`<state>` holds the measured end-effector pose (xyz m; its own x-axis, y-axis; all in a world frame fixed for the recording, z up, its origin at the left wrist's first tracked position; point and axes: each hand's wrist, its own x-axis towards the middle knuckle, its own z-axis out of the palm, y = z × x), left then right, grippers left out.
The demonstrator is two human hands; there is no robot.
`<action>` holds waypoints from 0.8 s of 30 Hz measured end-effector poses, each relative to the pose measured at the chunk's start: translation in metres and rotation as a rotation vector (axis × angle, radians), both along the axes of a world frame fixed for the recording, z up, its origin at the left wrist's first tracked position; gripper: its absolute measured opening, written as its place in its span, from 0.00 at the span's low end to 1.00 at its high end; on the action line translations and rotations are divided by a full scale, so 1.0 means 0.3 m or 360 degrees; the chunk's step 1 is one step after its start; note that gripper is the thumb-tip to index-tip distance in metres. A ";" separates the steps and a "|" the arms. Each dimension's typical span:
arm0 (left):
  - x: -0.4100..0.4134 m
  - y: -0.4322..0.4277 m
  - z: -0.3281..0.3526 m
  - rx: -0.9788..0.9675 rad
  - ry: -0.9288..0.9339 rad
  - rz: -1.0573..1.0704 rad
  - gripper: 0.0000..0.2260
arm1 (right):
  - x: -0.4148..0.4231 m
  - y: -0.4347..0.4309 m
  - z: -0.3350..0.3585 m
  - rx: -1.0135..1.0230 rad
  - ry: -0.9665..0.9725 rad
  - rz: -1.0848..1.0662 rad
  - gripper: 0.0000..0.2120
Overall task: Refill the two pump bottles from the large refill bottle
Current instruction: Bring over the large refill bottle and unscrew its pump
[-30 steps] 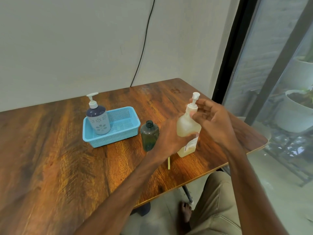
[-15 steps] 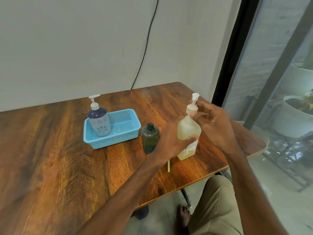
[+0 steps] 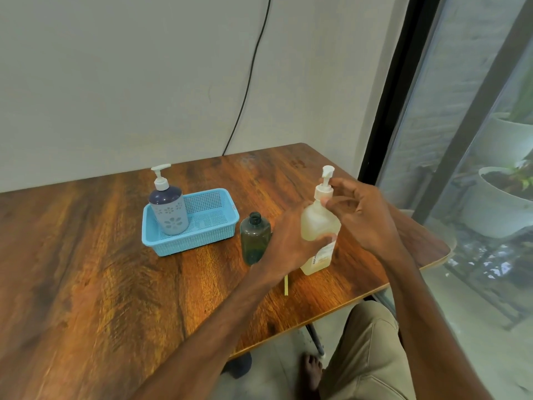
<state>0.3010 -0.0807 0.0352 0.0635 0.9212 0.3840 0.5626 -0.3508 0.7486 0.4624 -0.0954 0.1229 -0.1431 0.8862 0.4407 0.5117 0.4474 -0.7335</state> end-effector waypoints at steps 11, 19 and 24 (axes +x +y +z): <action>0.001 -0.005 0.003 -0.0056 0.0005 0.0001 0.36 | 0.000 -0.004 0.081 0.0216 0.0138 -0.0006 0.19; 0.001 -0.004 0.002 -0.0093 0.0012 -0.0001 0.36 | 0.001 -0.024 0.137 0.0273 0.0230 0.0015 0.18; 0.002 -0.006 0.004 -0.0121 0.0014 -0.0001 0.36 | 0.001 -0.033 0.130 0.0263 0.0172 -0.0036 0.18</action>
<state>0.3015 -0.0826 0.0364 0.0670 0.9477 0.3121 0.5691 -0.2932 0.7682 0.4628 -0.1052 0.1618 -0.0680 0.8029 0.5923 0.4455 0.5556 -0.7020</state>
